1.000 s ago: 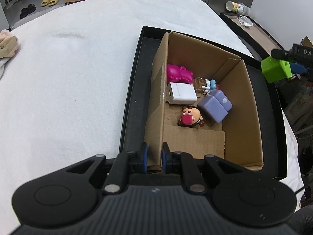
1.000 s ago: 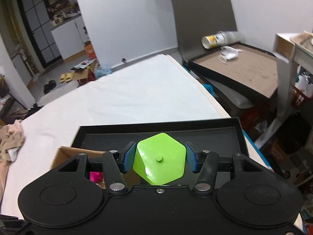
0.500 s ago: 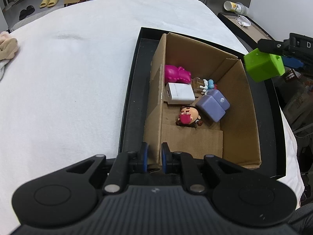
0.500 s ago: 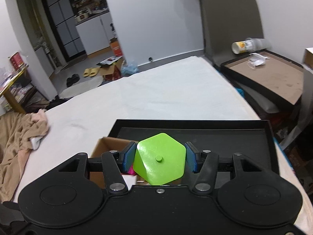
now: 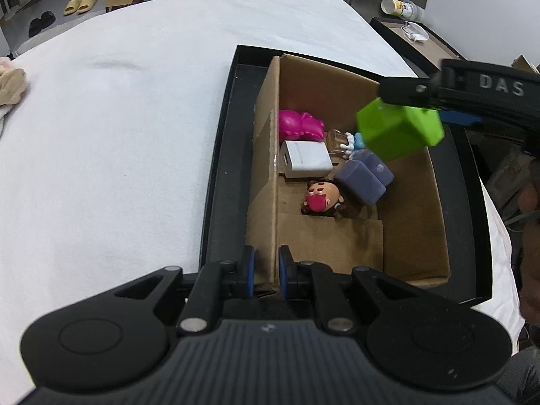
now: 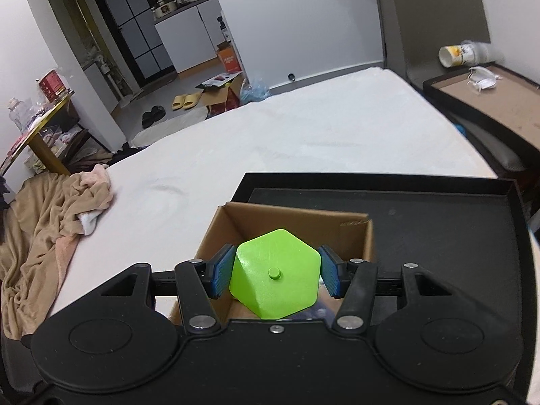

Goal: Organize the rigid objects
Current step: 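Carry the green container with the right gripper into the box and release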

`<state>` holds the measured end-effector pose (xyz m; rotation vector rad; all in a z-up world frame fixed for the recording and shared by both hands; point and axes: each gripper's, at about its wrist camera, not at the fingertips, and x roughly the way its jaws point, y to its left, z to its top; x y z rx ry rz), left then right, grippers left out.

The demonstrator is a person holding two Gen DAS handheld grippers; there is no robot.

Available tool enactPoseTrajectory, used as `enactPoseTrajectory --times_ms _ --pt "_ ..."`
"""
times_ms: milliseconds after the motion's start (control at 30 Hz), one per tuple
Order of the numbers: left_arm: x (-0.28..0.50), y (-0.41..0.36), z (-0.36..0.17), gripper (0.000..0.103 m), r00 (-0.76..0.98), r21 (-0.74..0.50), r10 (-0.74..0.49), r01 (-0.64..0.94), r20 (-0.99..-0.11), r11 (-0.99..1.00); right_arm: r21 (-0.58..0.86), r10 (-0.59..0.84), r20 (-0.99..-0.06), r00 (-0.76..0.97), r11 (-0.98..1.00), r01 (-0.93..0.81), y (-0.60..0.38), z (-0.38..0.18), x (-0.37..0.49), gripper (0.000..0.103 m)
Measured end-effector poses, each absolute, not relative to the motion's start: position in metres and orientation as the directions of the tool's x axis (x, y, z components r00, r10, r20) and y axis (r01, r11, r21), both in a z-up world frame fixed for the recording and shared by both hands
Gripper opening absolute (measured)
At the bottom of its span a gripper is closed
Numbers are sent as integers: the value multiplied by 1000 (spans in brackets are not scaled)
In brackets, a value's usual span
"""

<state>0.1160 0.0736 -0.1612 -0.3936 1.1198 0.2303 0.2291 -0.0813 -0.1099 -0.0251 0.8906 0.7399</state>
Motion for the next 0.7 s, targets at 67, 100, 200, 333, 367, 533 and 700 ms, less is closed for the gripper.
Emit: enactPoseTrajectory --times_ms 67,100,200,333,367,533,700 --pt "117 74 -162 13 423 -199 -25 -372 -906 907 289 581 -716 387 751 -594 -79 -113 228 53" --pt "117 74 -163 13 423 -201 -28 -372 -906 906 295 584 -718 380 749 -593 -78 -115 228 53" --pt "118 75 -163 13 425 -213 -39 -372 -905 904 320 595 -721 356 741 -591 -74 -120 227 53" --pt "118 76 -165 13 428 -226 -51 -370 -902 901 348 608 -724 326 729 -590 -69 -127 225 53" --pt "118 76 -165 13 428 -228 -52 -371 -902 900 356 612 -724 317 726 -589 -68 -128 225 53" --pt "118 77 -165 13 428 -230 -54 -373 -902 899 402 629 -728 274 714 -573 -64 -136 224 53" --pt "118 77 -165 13 433 -221 -36 -386 -901 895 455 644 -740 195 693 -559 -56 -146 226 56"
